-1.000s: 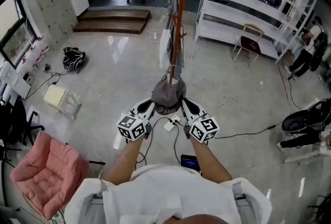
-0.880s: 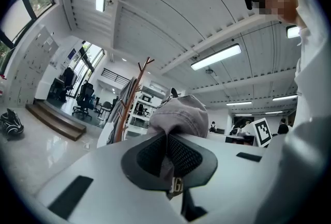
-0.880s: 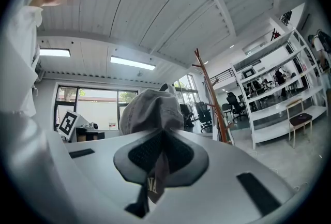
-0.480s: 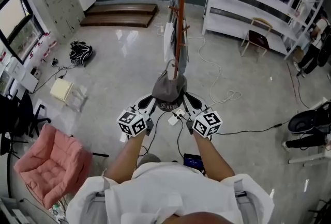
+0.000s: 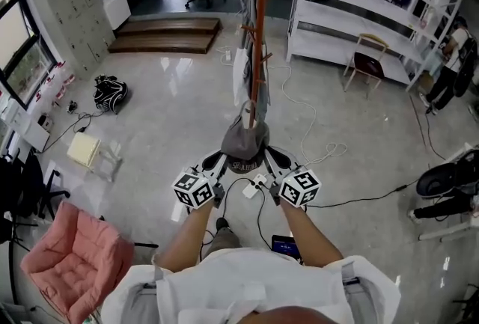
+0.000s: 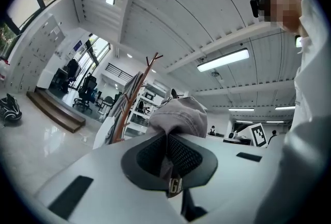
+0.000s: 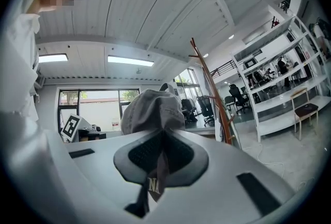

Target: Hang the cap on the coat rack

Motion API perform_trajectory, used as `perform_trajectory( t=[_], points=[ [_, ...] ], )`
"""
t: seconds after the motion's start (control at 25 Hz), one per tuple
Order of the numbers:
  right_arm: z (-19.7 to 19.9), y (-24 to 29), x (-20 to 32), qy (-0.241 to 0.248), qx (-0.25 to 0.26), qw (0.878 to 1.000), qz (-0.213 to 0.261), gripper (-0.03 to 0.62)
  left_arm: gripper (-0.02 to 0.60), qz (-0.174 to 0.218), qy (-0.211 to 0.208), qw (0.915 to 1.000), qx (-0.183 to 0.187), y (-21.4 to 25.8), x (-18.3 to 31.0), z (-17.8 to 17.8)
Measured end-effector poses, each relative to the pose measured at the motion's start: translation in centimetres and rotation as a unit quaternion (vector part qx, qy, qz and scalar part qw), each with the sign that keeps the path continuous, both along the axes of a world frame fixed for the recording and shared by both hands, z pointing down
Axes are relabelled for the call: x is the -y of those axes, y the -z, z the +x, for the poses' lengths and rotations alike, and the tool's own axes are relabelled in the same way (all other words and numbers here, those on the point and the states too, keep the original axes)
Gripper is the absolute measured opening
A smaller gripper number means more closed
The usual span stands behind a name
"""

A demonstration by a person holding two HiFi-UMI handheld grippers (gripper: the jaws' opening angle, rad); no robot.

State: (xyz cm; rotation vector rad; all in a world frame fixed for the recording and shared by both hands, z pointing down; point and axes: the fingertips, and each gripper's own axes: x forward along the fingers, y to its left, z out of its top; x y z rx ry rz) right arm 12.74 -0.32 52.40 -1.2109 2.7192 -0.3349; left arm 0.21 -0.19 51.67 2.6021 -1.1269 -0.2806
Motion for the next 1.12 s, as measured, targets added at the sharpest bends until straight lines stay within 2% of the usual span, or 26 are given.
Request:
perform_trajectory(
  t=[0.12,0.36,0.64,1.12],
  points=[
    [-0.8,0.0,2.8,-0.004,-0.003,1.0,-0.004,0.026,0.018,0.002,-0.006,1.0,-0.006,0.3,2.9,-0.7],
    [-4.6,1.6,9.4,-0.011,-0.008,1.0,0.009,0.026,0.018,0.018,-0.02,0.9996,-0.009,2.2,9.7,-4.4],
    [-7.7,4.0,15.5,-0.042,-0.017,0.999,0.014,0.026,0.018,0.023,-0.036,0.999,0.013,4.4,16.0,-8.2],
    [-8.8,7.9,21.3,-0.069,-0.029,0.997,0.032,0.026,0.018,0.058,-0.057,0.9965,0.016,8.3,22.5,-9.0]
  ],
)
